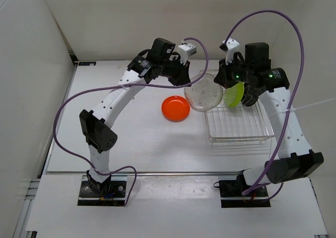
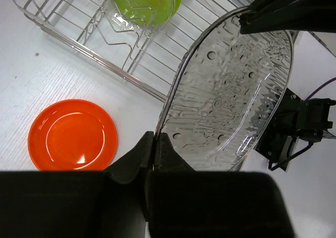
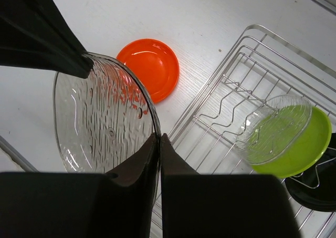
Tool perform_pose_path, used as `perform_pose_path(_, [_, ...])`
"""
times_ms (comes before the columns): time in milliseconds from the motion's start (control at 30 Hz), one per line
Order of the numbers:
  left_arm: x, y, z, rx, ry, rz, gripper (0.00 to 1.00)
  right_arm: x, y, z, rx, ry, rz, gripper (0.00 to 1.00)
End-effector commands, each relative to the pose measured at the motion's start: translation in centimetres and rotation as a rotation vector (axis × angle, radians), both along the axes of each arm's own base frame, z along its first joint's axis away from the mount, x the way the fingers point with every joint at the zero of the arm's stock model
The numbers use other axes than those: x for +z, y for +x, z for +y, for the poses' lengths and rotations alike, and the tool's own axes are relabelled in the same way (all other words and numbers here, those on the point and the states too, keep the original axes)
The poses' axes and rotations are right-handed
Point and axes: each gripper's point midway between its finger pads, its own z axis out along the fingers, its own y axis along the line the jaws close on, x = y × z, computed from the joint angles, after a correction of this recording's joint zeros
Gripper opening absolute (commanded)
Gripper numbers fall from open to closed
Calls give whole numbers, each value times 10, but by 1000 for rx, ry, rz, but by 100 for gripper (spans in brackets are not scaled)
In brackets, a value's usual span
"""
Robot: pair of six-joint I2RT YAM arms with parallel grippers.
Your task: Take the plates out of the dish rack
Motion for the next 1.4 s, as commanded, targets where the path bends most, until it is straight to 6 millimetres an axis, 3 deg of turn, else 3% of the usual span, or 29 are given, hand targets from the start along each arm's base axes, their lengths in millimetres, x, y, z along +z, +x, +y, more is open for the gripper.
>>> perform_pose_path(0, [23, 0, 2, 33, -24, -59, 11, 28, -11, 5, 35, 51, -70, 8])
perform_pose_path(33, [18, 4, 3, 53, -16, -54, 11, 24, -11, 5, 35, 49, -60, 16])
perform_pose_path(67, [14, 3, 7, 68, -1, -53, 11, 19, -13, 6, 44, 52, -47, 33])
perform_pose_path(133, [17, 6, 15, 96, 18, -92, 11, 16, -13, 6, 43, 50, -38, 79])
perform_pose_path(200, [5, 3, 24, 86, 64, -113, 11, 15, -11, 2, 20, 36, -49, 100])
perform_pose_path(233, [11, 1, 33, 85, 63, -144, 11, 15, -10, 1, 6, 36, -45, 100])
perform_pose_path(300, [-5, 7, 56, 139, 115, -135, 11, 12, -7, -5, -20, 26, -51, 100])
perform_pose_path(400, [-5, 25, 102, 314, 112, -103, 11, 17, -7, -13, -48, 37, -66, 100])
perform_pose_path(433, [7, 35, 129, 409, 93, -125, 11, 22, -7, -17, -66, 48, -78, 100])
perform_pose_path(467, [-12, 35, 144, 468, 107, -73, 11, 18, -7, -17, -66, 46, -69, 100])
perform_pose_path(567, [-22, 41, 191, 632, 110, -50, 11, 24, -9, -25, -85, 50, -92, 100])
perform_pose_path(600, [-45, 36, 203, 675, 135, 13, 11, 23, -8, -26, -96, 44, -93, 100])
perform_pose_path(767, [-110, 25, 258, 835, 151, 220, 11, 18, -12, -31, -117, 30, -91, 100])
perform_pose_path(800, [-131, 17, 264, 861, 145, 293, 11, 21, -13, -34, -120, 20, -108, 100])
perform_pose_path(967, [-167, 22, 278, 897, 3, 506, 11, 12, -14, -39, -128, -3, -99, 100])
perform_pose_path(1133, [-179, 43, 288, 908, -85, 617, 11, -1, -15, -42, -123, -30, -84, 100])
perform_pose_path(1367, [-219, 62, 307, 957, -111, 694, 11, -7, -16, -46, -128, -56, -84, 100])
